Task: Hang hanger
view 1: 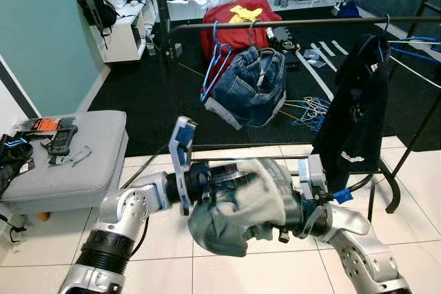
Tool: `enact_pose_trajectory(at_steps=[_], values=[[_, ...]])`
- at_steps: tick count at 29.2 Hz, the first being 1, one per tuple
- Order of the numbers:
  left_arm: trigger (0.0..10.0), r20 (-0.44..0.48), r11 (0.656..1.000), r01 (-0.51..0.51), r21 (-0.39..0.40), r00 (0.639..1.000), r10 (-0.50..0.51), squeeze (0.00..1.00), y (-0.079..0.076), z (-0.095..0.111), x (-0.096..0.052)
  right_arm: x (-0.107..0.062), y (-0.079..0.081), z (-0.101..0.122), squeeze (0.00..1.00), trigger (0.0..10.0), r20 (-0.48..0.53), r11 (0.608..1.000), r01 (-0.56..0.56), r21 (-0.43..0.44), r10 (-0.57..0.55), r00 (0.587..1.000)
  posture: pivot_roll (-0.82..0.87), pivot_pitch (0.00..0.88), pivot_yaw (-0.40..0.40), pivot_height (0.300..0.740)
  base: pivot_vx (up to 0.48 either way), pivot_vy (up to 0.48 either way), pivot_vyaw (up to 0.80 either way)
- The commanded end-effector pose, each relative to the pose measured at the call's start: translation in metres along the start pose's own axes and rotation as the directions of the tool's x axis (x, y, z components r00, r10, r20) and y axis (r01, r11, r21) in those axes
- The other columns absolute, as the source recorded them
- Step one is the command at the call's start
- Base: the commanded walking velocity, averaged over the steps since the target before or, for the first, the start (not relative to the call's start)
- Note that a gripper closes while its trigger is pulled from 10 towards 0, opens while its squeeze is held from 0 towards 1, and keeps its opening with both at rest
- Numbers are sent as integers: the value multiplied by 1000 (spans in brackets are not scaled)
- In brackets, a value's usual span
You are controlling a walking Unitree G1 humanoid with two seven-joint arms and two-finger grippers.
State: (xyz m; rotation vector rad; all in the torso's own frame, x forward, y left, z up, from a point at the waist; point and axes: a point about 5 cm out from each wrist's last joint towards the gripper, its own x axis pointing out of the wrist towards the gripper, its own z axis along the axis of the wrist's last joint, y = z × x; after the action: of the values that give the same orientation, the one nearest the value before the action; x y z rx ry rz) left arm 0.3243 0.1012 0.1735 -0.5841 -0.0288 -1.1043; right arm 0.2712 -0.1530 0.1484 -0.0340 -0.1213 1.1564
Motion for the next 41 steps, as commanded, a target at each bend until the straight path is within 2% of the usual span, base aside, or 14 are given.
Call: enact_pose_trajectory(at_steps=[1,5,10,13,18,19,21,23,25,28,33,35,36,41], values=[[10000,138,971,-221,91,968,208,0,20,21,-15,-7,-11,-7,0,0,-71,993,99,-63,-103,992,-98,46,52,740,0,0,0],[10000,248,891,-407,203,901,355,0,31,36,-32,-11,-32,-9,0,0,-139,954,235,-183,-262,955,-90,43,45,740,0,0,0],[10000,288,864,-449,228,879,380,0,30,37,-36,-7,-40,-7,0,0,-140,937,269,-223,-304,942,-86,41,38,740,0,0,0],[10000,302,860,-446,246,879,369,0,28,38,-35,-8,-42,-8,0,0,-168,933,260,-250,-307,937,-86,44,36,740,0,0,0],[10000,219,862,-340,375,936,274,0,15,29,-23,-14,-50,-14,0,0,-313,890,182,-417,-329,891,-88,47,35,740,0,0,0],[10000,173,857,-294,422,955,242,0,10,21,-18,-16,-50,-18,0,0,-421,855,41,-518,-296,857,-89,50,35,740,0,0,0],[10000,173,857,-294,422,955,242,0,10,21,-18,-16,-50,-18,0,0,-421,855,41,-518,-296,857,-89,50,35,740,0,0,0],[10000,96,845,-226,484,974,206,0,3,4,-13,-28,-53,-23,0,0,-602,786,-200,-585,-255,757,-97,56,29,740,0,0,0],[10000,96,845,-226,484,974,206,0,3,4,-13,-28,-53,-23,0,0,-602,786,-200,-585,-255,757,-97,56,29,740,0,0,0],[10000,58,820,-226,525,971,231,0,4,-5,-17,-44,-49,-29,0,0,-742,731,-422,-536,-170,648,-98,58,25,740,0,0,0],[10000,51,792,-263,551,958,283,0,11,-5,-25,-58,-41,-45,0,0,-810,706,-536,-463,-91,579,-94,59,17,740,0,0,0],[10000,56,791,-272,548,955,290,0,11,-5,-26,-61,-43,-46,0,0,-801,720,-506,-474,-113,588,-94,59,16,740,0,0,0],[10000,58,793,-271,545,956,286,0,10,-5,-26,-58,-48,-43,0,0,-748,751,-411,-517,-162,644,-94,61,17,740,0,0,0],[10000,41,802,-272,533,954,296,0,9,-10,-26,-48,-61,-33,0,0,-598,801,-162,-577,-279,751,-94,61,19,740,0,0,0]])
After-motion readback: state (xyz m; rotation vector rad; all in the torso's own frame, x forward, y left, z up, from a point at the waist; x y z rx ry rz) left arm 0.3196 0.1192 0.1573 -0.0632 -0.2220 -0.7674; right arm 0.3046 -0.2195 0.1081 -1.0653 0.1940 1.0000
